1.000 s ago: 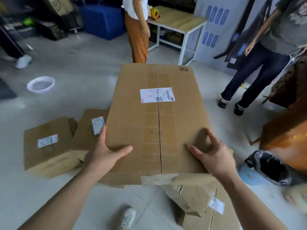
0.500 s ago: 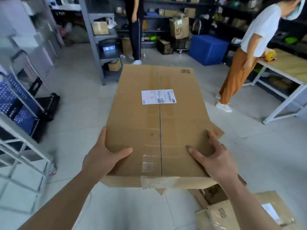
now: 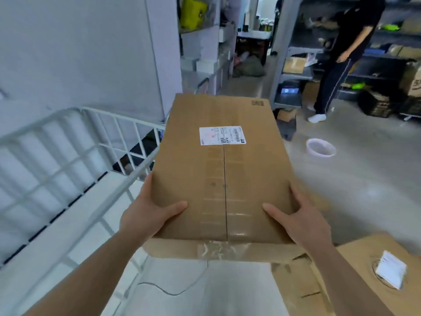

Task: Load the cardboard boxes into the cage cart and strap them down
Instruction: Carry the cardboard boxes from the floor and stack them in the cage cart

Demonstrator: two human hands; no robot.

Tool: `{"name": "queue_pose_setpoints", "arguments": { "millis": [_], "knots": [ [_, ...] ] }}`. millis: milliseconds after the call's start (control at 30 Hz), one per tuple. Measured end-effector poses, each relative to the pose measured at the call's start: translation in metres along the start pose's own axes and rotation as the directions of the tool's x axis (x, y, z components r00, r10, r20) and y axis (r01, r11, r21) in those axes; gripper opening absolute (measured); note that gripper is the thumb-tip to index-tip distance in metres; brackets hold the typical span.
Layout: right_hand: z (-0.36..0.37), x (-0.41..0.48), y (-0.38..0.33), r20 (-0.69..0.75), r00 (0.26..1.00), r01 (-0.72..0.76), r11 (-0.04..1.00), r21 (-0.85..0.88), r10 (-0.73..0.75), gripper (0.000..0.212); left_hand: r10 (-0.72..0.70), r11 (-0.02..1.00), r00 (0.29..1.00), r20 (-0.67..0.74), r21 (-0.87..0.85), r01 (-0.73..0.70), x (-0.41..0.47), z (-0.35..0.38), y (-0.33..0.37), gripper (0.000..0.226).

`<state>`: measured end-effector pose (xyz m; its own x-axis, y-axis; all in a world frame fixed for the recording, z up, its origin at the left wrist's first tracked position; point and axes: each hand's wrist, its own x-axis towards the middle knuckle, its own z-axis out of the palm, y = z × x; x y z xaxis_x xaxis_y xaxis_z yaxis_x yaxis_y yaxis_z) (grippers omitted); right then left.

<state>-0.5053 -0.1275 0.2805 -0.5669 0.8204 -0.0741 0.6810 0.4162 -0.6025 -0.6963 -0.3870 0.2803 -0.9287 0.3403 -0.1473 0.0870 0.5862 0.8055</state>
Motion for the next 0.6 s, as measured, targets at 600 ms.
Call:
{"name": "queue_pose_setpoints", "arguments": {
  "millis": [600],
  "knots": [
    [0.195, 0.066, -0.323, 0.420, 0.674, 0.582, 0.787, 0.206, -0.608, 0.104, -0.408, 0.909, 0.717, -0.565, -0.322, 0.263, 0.027, -0.210, -0.123, 0.125]
  ]
}}
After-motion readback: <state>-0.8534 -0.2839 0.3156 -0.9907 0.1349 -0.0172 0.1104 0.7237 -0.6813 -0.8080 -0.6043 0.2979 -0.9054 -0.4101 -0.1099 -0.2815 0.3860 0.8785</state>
